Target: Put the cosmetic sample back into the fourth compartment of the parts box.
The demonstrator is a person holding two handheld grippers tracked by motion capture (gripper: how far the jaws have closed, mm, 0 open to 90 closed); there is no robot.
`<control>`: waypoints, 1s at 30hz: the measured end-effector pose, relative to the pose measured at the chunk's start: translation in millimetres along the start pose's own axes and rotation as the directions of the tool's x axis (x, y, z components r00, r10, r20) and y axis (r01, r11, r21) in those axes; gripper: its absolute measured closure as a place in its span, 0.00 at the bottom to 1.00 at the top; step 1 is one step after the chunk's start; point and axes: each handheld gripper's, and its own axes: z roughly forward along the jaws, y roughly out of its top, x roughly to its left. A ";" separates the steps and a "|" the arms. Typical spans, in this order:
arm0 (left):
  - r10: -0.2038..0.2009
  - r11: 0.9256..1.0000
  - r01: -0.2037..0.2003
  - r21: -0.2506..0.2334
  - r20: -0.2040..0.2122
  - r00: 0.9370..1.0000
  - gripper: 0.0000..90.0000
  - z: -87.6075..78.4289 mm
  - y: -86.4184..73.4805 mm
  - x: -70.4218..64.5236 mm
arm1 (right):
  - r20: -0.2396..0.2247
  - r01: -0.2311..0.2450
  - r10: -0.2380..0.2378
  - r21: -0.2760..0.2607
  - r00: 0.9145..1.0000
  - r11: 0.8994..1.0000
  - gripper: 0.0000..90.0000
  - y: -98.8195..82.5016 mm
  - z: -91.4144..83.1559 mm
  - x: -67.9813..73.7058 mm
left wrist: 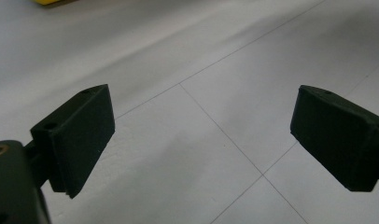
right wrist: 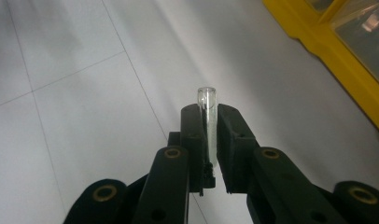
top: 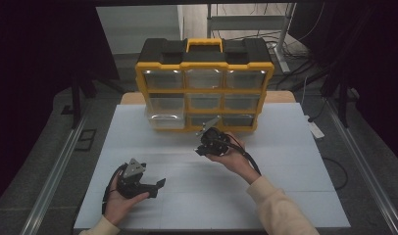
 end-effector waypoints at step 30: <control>0.003 1.000 -0.003 0.002 -0.004 1.000 0.08 0.3 0.0 0.1 | 0.011 0.006 -0.004 -0.149 1.000 0.989 0.91 22.3 -57.8 5.3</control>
